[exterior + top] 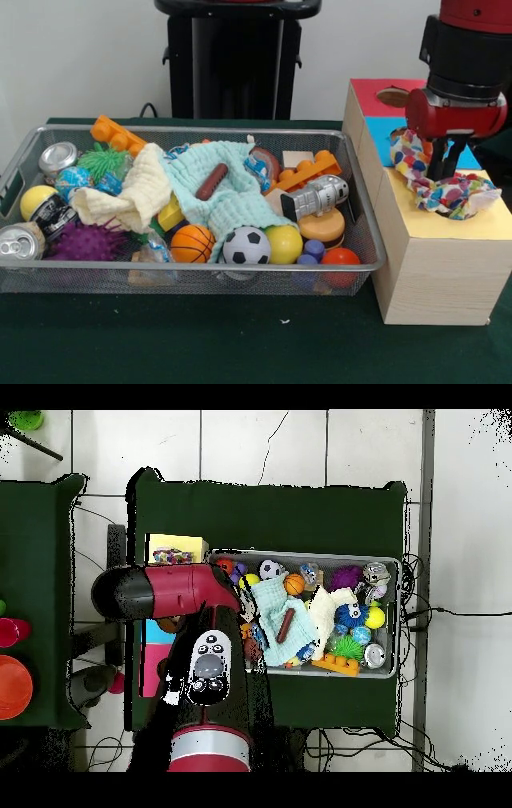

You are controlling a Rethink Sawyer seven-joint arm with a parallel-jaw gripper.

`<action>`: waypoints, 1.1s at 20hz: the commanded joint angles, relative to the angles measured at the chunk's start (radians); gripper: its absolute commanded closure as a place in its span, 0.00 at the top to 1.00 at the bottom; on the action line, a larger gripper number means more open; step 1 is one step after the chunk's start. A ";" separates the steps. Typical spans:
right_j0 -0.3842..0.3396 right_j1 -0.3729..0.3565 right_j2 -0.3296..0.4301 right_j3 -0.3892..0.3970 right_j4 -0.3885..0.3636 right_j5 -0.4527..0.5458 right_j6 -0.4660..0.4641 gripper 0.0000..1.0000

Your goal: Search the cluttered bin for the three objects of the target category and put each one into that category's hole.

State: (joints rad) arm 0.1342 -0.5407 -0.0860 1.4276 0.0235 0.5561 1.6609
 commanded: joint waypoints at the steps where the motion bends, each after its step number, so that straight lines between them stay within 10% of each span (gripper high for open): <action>1: 0.022 0.186 -0.065 -0.036 -0.085 -0.141 0.185 0.00; 11: -0.022 0.245 0.011 0.013 0.014 -0.393 0.223 0.00; 22: -0.024 0.310 0.018 -0.005 0.021 -0.442 0.176 0.00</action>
State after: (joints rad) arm 0.1522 -0.3823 -0.1317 1.3890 0.0444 0.1718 1.6611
